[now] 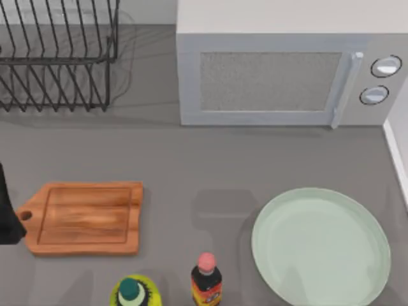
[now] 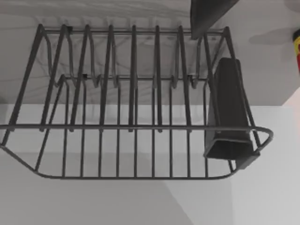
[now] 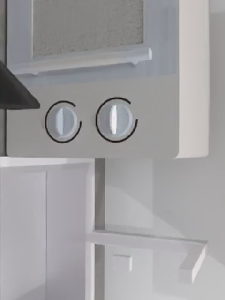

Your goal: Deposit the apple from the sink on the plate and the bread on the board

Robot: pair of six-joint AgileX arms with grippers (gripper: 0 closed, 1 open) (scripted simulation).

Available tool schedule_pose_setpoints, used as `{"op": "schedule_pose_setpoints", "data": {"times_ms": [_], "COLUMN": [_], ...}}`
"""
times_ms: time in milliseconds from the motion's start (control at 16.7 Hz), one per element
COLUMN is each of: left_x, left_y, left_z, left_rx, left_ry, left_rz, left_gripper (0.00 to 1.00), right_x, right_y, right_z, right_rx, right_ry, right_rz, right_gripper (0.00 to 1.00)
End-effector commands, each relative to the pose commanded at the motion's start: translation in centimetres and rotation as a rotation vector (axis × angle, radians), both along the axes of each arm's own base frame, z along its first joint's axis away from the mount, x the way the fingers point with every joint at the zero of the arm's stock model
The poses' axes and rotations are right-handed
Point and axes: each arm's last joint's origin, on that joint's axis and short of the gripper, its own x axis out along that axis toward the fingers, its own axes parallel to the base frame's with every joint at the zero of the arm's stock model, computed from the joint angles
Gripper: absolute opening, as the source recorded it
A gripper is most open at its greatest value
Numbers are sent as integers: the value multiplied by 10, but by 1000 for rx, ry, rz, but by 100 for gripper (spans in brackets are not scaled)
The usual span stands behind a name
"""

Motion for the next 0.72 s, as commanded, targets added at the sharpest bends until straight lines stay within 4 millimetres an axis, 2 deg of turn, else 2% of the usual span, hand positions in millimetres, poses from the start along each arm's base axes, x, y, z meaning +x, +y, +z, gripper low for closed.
{"op": "schedule_pose_setpoints", "data": {"times_ms": [540, 720], "left_x": [0, 0], "left_y": [0, 0], "left_z": [0, 0], "left_rx": [0, 0], "left_ry": [0, 0], "left_rz": [0, 0], "left_gripper": [100, 100], "right_x": [0, 1], "right_y": [0, -2], "right_z": [0, 11], "right_rx": [0, -14], "right_ry": [0, 44], "right_rz": [0, -15], "right_gripper": [100, 100]}}
